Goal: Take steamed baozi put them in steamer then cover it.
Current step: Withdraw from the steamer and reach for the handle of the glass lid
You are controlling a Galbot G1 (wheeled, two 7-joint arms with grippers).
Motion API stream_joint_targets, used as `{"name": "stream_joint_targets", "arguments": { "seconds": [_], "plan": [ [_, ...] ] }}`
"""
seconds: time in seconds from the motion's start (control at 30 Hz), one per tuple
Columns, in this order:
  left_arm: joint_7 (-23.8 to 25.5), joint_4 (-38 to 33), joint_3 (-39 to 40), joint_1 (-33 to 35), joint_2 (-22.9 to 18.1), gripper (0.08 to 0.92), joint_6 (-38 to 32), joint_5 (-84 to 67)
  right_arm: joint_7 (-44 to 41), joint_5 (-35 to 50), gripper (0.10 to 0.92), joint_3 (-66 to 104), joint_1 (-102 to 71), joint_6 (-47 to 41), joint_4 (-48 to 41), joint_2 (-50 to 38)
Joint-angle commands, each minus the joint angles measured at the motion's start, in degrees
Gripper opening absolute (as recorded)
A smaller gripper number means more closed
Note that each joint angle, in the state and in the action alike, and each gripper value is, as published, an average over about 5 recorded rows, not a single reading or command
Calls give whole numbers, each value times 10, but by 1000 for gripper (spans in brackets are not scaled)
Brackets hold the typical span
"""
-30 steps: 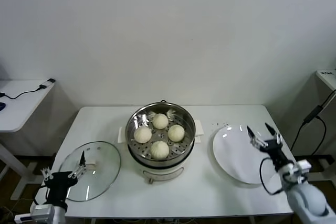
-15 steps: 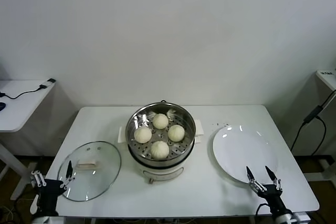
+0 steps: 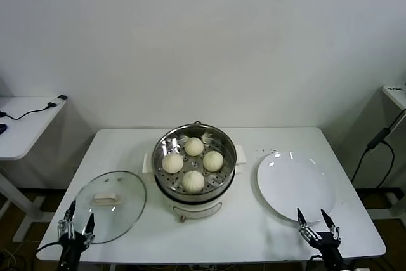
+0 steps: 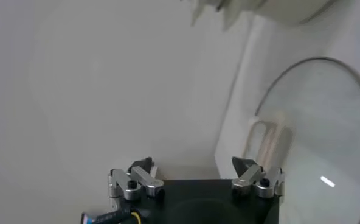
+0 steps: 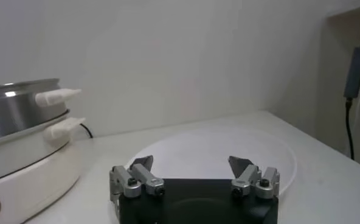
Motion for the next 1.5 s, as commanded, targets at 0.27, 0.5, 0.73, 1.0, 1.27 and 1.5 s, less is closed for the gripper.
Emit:
{"name": "stream_joint_targets", "arguments": {
  "seconds": [0.27,0.5,0.73,1.0,1.27,1.5],
  "plan": [
    [-32,124,24,-95,11,823,-6,147,5,-5,823,16,-21,-8,30,18],
    [-35,150,33,-140,7,823,7,158,6,-3,823,23,-25,-8,35,21],
    [-34,169,37,-179,12,823,22,165,6,-4,823,28,-29,-7,34,29],
    [-34,211,39,-208,17,823,26,183,5,-5,823,30,-36,-6,40,35],
    [-34,226,37,-206,24,740,25,187,4,-8,823,28,-36,-3,39,41],
    [-34,234,38,-209,23,533,26,187,6,-14,823,29,-32,-4,46,44]
  ]
}}
